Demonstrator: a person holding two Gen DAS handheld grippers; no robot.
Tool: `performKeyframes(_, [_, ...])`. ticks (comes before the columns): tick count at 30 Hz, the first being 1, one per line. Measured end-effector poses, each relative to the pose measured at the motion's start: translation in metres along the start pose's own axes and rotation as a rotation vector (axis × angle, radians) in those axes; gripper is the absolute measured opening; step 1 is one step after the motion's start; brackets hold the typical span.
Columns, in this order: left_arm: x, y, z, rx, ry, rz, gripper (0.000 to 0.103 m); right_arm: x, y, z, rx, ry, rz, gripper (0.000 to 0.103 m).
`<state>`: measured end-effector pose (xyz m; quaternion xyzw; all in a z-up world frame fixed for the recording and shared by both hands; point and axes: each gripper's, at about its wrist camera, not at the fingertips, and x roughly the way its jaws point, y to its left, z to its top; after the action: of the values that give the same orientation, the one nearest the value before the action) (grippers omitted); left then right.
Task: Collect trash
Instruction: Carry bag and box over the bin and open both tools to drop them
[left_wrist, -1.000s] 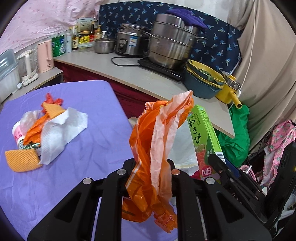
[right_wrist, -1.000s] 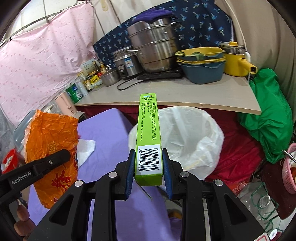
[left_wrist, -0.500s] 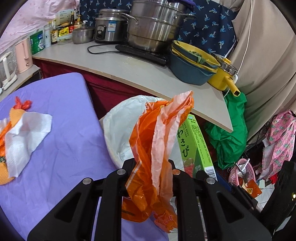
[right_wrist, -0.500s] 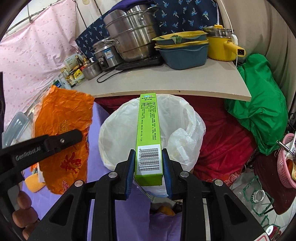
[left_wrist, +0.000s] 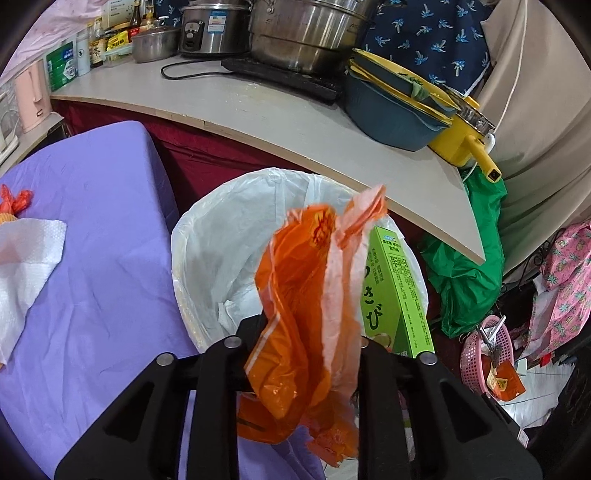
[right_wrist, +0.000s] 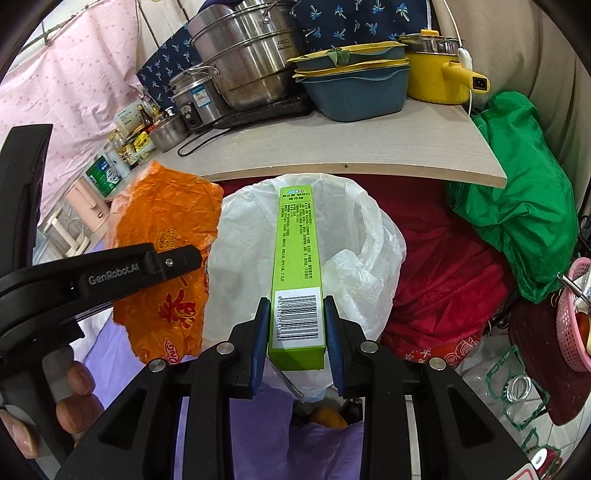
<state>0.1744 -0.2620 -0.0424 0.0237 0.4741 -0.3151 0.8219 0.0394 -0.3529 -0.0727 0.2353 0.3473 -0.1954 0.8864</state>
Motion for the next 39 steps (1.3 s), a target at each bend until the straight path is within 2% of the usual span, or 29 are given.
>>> performKeyframes(2, [0.003, 0.002, 0.001, -0.014, -0.001, 0.005, 0.043, 0.001, 0.000, 0.000, -0.002, -0.004, -0.010, 0.028])
performKeyframes(5, [0.000, 0.006, 0.000, -0.029, -0.024, 0.021, 0.055, -0.002, 0.000, 0.000, -0.003, -0.020, -0.020, 0.031])
performKeyframes(11, [-0.015, 0.018, -0.002, -0.048, -0.056, 0.050, 0.057, -0.012, 0.001, 0.004, 0.004, -0.051, -0.015, 0.038])
performKeyframes(27, [-0.058, 0.049, -0.009, -0.101, -0.123, 0.076, 0.057, -0.037, 0.029, 0.007, -0.039, -0.090, 0.013, 0.040])
performKeyframes(39, [-0.095, 0.083, -0.020, -0.134, -0.178, 0.130, 0.059, -0.047, 0.067, 0.002, -0.101, -0.101, 0.045, 0.043])
